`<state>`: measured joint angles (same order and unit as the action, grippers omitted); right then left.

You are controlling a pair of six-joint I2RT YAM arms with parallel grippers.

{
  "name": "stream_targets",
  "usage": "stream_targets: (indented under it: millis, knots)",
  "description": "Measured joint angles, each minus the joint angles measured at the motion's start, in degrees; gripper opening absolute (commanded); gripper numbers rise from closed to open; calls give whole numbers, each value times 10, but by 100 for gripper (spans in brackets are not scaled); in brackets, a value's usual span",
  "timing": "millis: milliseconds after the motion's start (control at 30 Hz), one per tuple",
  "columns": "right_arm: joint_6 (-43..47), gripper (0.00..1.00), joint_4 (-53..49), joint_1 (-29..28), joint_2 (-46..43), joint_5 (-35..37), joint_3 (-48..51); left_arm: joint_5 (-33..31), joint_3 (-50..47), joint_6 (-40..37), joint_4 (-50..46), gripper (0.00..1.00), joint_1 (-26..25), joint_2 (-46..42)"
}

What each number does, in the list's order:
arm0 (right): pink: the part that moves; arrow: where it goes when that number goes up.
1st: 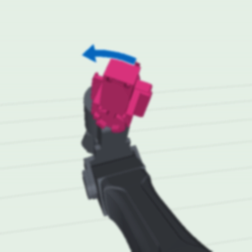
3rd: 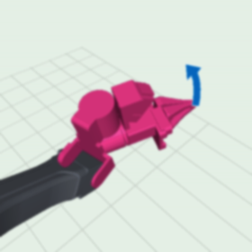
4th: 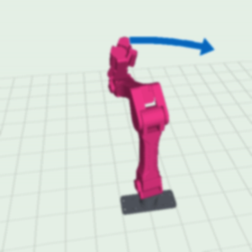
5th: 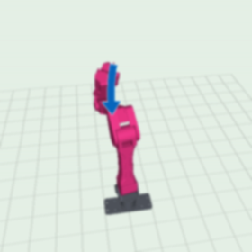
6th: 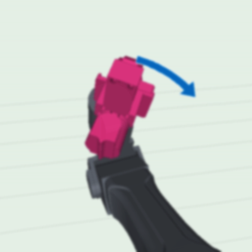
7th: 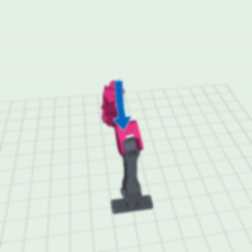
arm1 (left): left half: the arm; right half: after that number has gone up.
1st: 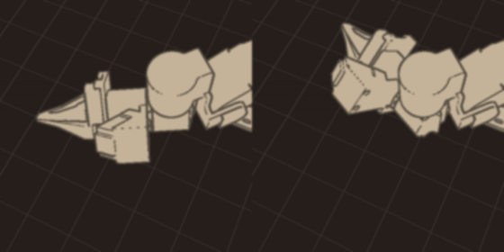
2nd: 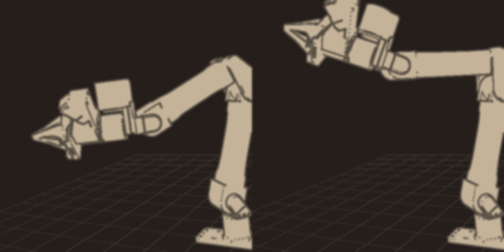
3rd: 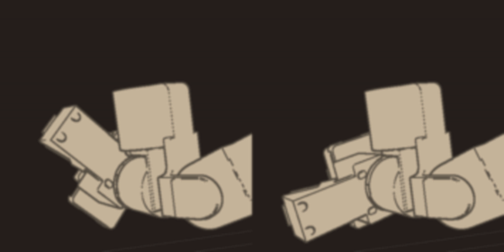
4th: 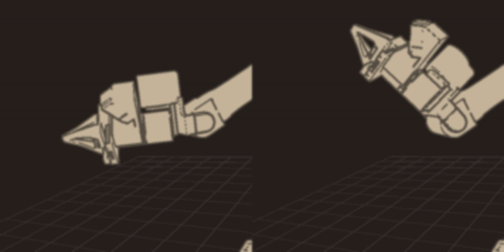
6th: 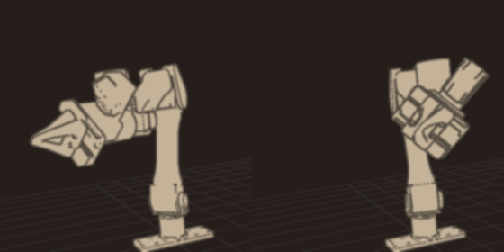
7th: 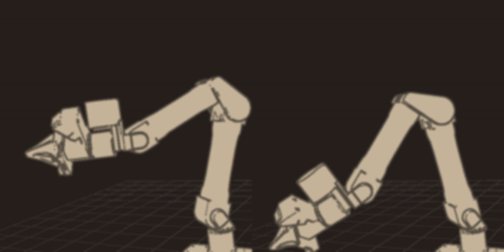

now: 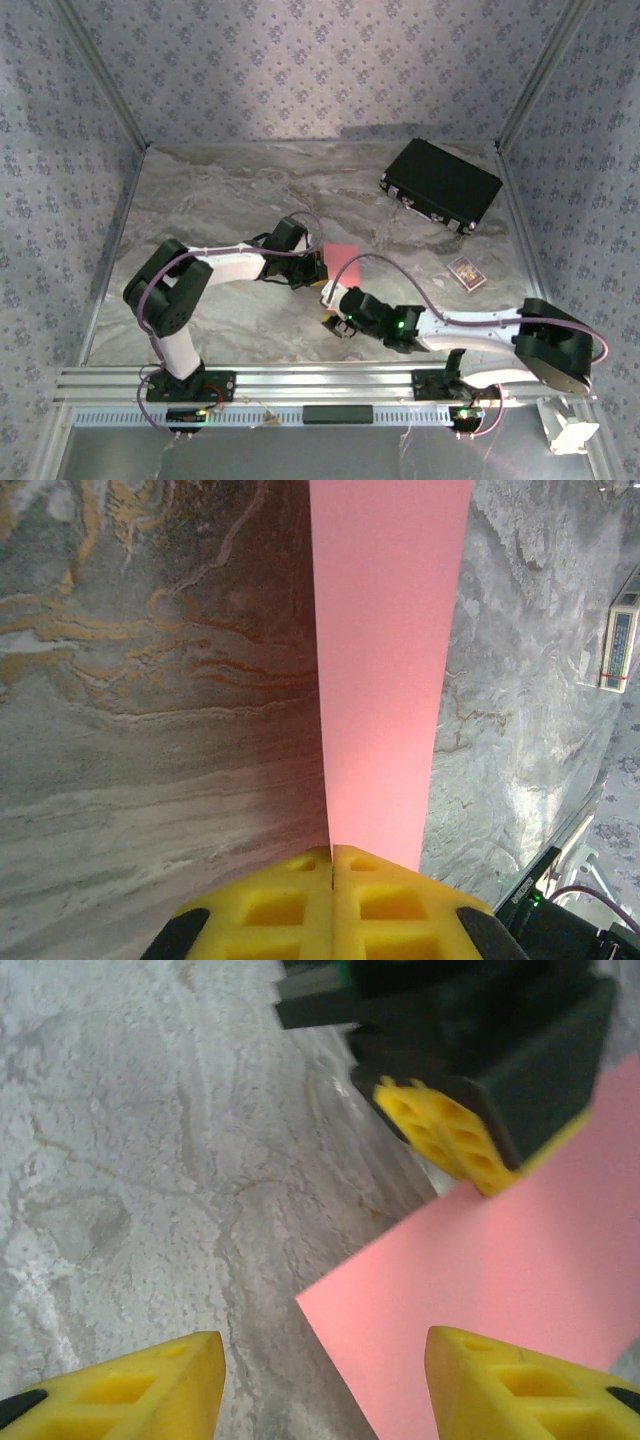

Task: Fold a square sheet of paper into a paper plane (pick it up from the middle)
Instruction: Third fold the triangle at the center of the table.

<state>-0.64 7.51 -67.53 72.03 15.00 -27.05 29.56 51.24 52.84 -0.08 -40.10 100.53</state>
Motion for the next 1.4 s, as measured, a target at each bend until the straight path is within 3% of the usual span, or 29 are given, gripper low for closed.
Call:
stream_targets:
  millis: [133, 400, 633, 800, 1400]
  knots:
    - [53, 58, 40, -38, 39, 54, 3, 0, -1, 4, 0, 5, 0, 0]
    - [96, 56, 63, -60, 116, 148, 3, 0, -1, 4, 0, 5, 0, 0]
    - [108, 43, 84, -64, 131, 200, 3, 0, -1, 4, 0, 5, 0, 0]
    - [106, 36, 95, -64, 130, 204, 3, 0, -1, 4, 0, 5, 0, 0]
    - [86, 32, 115, -61, 110, 197, 15, -2, -1, 4, 0, 5, 0, 0]
